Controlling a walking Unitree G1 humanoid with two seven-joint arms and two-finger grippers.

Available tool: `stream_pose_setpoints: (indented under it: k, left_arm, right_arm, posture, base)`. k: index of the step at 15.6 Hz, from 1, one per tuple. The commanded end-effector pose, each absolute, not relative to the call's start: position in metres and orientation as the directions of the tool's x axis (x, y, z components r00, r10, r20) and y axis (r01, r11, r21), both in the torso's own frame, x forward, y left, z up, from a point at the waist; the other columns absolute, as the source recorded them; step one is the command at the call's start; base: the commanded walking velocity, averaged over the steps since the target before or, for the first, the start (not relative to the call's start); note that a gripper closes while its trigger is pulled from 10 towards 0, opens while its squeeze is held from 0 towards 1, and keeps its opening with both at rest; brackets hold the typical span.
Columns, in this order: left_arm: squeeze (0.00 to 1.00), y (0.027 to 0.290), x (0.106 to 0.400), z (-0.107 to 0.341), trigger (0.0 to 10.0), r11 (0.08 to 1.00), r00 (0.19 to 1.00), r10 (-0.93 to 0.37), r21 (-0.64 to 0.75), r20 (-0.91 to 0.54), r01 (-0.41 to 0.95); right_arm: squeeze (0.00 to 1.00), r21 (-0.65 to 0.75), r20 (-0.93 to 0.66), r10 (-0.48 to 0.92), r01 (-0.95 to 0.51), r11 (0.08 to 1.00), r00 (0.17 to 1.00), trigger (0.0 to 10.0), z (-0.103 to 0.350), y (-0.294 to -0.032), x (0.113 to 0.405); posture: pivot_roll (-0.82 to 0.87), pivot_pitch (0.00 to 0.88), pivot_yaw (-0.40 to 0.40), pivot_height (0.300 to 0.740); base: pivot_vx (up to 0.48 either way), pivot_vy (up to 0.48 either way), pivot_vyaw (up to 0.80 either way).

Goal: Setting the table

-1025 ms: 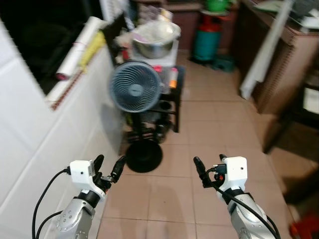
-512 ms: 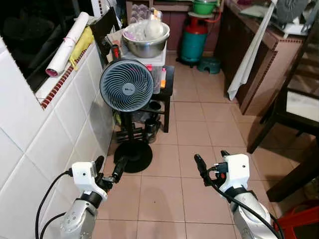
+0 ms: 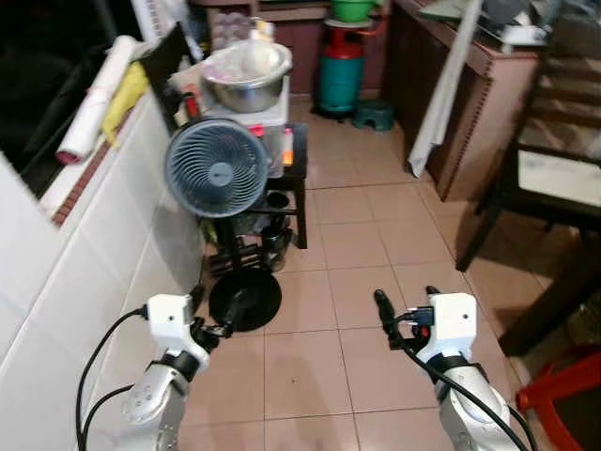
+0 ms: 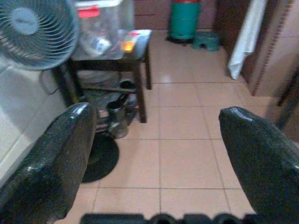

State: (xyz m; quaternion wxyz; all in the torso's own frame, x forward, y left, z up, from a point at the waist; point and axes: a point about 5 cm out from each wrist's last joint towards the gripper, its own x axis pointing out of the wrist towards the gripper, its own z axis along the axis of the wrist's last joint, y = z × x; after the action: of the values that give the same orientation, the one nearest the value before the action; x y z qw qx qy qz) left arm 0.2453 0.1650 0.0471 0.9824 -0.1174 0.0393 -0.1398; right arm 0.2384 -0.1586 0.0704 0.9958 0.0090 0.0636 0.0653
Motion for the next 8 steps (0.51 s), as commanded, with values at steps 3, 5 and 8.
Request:
stream_pose_setpoints:
  k: [3, 5, 8]
  left_arm:
    - [0.0, 0.1641, 0.2477, 0.0492, 10.0, 0.918, 0.938, -0.344, -0.222, -0.037, 0.328]
    - [0.0, 0.1617, 0.247, 0.0481, 10.0, 0.912, 0.934, -0.356, -0.231, -0.037, 0.339]
    - [0.0, 0.1578, 0.2455, 0.0483, 10.0, 0.903, 0.926, -0.376, -0.236, -0.026, 0.36]
  right_arm:
    - [0.0, 0.035, -0.119, 0.113, -0.11, 0.993, 0.986, 10.0, 0.0697, -0.1553, 0.2367]
    - [0.0, 0.035, -0.121, 0.112, -0.109, 0.993, 0.986, 10.0, 0.0691, -0.1553, 0.2369]
    - [0.0, 0.03, -0.118, 0.115, -0.112, 0.993, 0.986, 10.0, 0.0702, -0.1557, 0.2384]
  posture:
    - [-0.06, 0.0, 0.099, 0.74]
    - [-0.06, 0.0, 0.097, 0.74]
    - [-0.06, 0.0, 0.088, 0.74]
  base:
    - [0.0, 0.0, -0.8]
    - [0.0, 0.0, -0.8]
    - [0.082, 0.0, -0.8]
